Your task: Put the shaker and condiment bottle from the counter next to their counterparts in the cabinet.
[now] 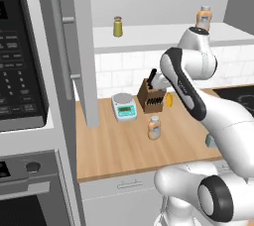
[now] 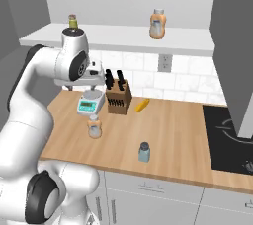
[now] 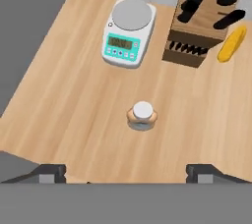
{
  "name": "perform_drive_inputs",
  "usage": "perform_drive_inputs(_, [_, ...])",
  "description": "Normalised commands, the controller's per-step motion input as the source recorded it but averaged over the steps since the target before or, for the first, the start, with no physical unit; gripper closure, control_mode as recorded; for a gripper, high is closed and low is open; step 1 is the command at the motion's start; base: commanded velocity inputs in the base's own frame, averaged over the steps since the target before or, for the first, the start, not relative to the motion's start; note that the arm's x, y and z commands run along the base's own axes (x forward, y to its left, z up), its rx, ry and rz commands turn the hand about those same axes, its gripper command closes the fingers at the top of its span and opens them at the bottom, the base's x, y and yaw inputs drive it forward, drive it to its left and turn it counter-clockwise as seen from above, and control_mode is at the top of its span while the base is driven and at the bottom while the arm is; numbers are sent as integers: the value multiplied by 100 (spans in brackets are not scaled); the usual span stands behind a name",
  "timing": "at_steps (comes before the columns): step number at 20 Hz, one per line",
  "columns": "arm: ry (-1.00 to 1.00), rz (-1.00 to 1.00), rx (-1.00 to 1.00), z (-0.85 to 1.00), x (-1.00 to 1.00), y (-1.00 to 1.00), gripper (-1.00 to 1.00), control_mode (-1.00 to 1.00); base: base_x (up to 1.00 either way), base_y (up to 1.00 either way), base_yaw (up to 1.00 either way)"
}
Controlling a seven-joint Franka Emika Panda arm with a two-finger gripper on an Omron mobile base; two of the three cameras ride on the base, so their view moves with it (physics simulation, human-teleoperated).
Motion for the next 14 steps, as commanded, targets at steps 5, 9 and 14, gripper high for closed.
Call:
perform_drive_inputs(5, [-21,52,0,-1,0,-1,-100,-100,0,0,0])
perform_drive_inputs(9, [-8,69,11,-27,0,0,-100,-100,0,0,0])
perform_drive_inputs(14, [-9,67,9,-36,0,-4,-100,-100,0,0,0])
